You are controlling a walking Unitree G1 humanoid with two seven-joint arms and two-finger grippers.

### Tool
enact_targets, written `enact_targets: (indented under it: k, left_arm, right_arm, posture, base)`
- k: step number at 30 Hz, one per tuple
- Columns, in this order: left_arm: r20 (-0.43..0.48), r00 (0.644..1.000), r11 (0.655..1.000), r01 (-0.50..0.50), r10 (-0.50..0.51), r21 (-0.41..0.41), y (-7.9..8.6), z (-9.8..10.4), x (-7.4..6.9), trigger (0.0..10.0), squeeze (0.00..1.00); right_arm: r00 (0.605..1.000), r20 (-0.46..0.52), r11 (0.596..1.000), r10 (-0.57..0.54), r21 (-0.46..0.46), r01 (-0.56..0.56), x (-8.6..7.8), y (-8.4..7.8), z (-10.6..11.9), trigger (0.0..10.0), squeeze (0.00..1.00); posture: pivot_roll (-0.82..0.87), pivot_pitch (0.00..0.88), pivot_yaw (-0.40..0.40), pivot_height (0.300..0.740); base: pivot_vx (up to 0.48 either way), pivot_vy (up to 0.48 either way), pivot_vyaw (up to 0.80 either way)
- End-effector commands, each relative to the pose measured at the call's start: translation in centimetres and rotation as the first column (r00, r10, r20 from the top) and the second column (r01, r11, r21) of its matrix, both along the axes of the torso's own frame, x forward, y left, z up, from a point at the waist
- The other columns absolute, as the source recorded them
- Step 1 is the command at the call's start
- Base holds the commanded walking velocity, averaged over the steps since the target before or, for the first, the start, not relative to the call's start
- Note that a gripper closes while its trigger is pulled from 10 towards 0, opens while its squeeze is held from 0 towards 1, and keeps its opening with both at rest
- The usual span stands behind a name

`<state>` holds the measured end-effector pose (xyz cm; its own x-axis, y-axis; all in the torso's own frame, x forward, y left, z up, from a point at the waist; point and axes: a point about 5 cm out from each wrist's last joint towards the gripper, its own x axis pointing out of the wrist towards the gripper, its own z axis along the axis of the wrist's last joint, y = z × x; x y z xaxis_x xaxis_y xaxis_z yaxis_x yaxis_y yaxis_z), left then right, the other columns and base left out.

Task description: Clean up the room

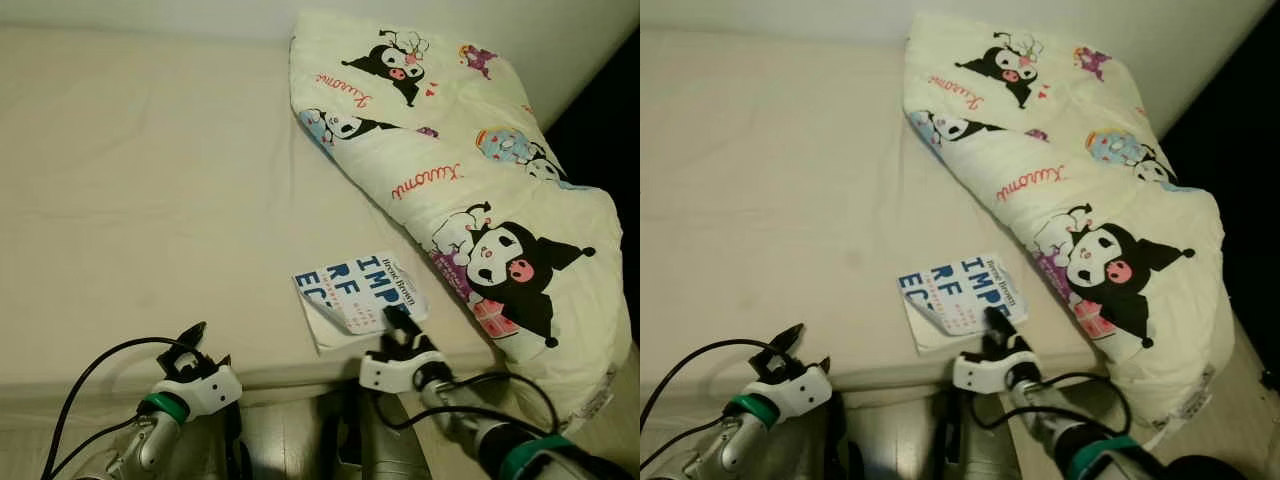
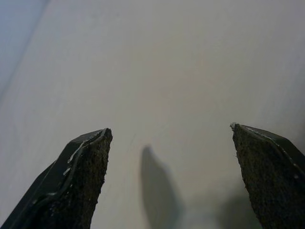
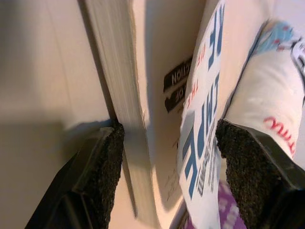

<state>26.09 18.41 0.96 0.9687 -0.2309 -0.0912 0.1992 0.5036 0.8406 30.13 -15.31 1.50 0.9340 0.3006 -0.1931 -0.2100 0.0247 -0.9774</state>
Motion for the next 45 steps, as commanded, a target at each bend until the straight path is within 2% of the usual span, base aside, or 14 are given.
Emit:
enact_targets:
  k: [1,2,8,15,20,22,28,30,31,33,34,35,38,45]
  left_arm:
    - [-0.066,0.998,1.000,0.003,-0.002,0.013,0.0,-1.3,-1.3,10.0,0.00]
    - [-0.069,0.998,1.000,0.007,-0.006,0.015,0.2,-1.3,-1.5,10.0,0.00]
    - [-0.063,0.998,1.000,0.012,-0.011,0.013,0.4,-1.1,-1.6,10.0,0.00]
    - [-0.029,0.999,0.999,-0.037,0.037,-0.028,1.0,-0.4,-1.6,10.0,0.00]
    - [-0.021,0.999,0.998,-0.046,0.045,-0.034,1.1,-0.2,-1.6,10.0,0.00]
    - [0.000,0.998,0.997,-0.065,0.065,-0.040,1.4,0.3,-1.2,10.0,0.00]
    - [0.005,0.997,0.996,-0.081,0.081,-0.039,1.7,0.6,-1.2,10.0,0.00]
    - [0.006,0.997,0.996,-0.083,0.083,-0.038,1.7,0.6,-1.2,10.0,0.00]
    - [0.006,0.996,0.996,-0.085,0.086,-0.038,1.7,0.7,-1.2,10.0,0.00]
    - [0.006,0.996,0.995,-0.089,0.089,-0.038,1.7,0.7,-1.2,10.0,0.00]
    - [0.006,0.996,0.995,-0.089,0.089,-0.038,1.7,0.7,-1.2,10.0,0.00]
    - [0.007,0.996,0.995,-0.090,0.091,-0.039,1.7,0.7,-1.2,10.0,0.00]
    - [0.010,0.995,0.994,-0.100,0.101,-0.042,1.7,0.7,-1.3,10.0,0.00]
    - [0.010,0.995,0.994,-0.100,0.101,-0.042,1.7,0.7,-1.3,10.0,0.00]
  right_arm:
    - [1.000,-0.027,1.000,0.004,-0.007,-0.004,-1.1,0.1,-1.1,10.0,0.00]
    - [0.995,-0.080,0.998,0.057,-0.024,-0.059,-2.5,1.4,-2.5,10.0,0.00]
    - [0.983,-0.123,0.988,0.133,-0.066,-0.142,-4.0,2.7,-3.8,10.0,0.00]
    - [0.997,-0.010,0.997,0.071,-0.026,-0.072,-2.4,3.3,-2.3,10.0,0.00]
    - [0.998,0.018,0.998,0.056,-0.019,-0.055,-1.9,3.4,-1.8,10.0,0.00]
    - [0.996,0.063,0.998,-0.057,0.021,0.055,-0.1,2.5,-0.3,10.0,0.00]
    - [0.986,0.070,0.988,-0.151,0.039,0.148,1.1,1.7,0.6,10.0,0.00]
    - [0.987,0.065,0.988,-0.149,0.039,0.146,1.2,1.9,0.8,10.0,0.00]
    - [0.989,0.056,0.991,-0.135,0.033,0.133,1.4,2.4,0.8,9.6,0.00]
    - [0.995,0.041,0.996,-0.093,0.017,0.092,1.4,3.5,0.9,1.6,0.00]
    - [0.995,0.041,0.996,-0.093,0.017,0.092,1.4,3.5,0.9,1.6,0.00]
    - [0.997,0.028,0.997,-0.072,0.006,0.072,1.4,4.0,0.9,0.0,0.00]
    - [1.000,-0.016,0.999,-0.017,-0.029,0.016,1.3,5.3,0.7,0.0,0.00]
    - [1.000,-0.016,0.999,-0.017,-0.029,0.016,1.3,5.3,0.7,0.0,0.00]
  posture:
    - [0.05,0.247,-0.061,0.616]
    - [0.06,0.252,-0.053,0.616]
    - [0.08,0.273,-0.042,0.616]
    - [0.10,0.316,-0.038,0.616]
    - [0.11,0.317,-0.038,0.616]
    - [0.13,0.316,-0.045,0.616]
    - [0.14,0.306,-0.051,0.616]
    - [0.14,0.304,-0.053,0.616]
    - [0.14,0.304,-0.053,0.616]
    - [0.15,0.305,-0.054,0.616]
    - [0.15,0.305,-0.054,0.616]
    - [0.15,0.305,-0.057,0.616]
    - [0.16,0.305,-0.066,0.616]
    - [0.16,0.305,-0.066,0.616]
  base:
    - [0.000,0.000,0.00]
    - [0.000,0.000,0.00]
    - [0.000,0.000,0.00]
    - [0.000,0.000,0.00]
    - [0.000,0.000,0.00]
    - [0.000,0.000,0.00]
    - [0.000,0.000,0.00]
    - [0.000,0.000,0.00]
    - [0.000,0.000,0.00]
    - [0.000,0.000,0.00]
    - [0.000,0.000,0.00]
    - [0.000,0.000,0.00]
    - [0.000,0.000,0.00]
    - [0.000,0.000,0.00]
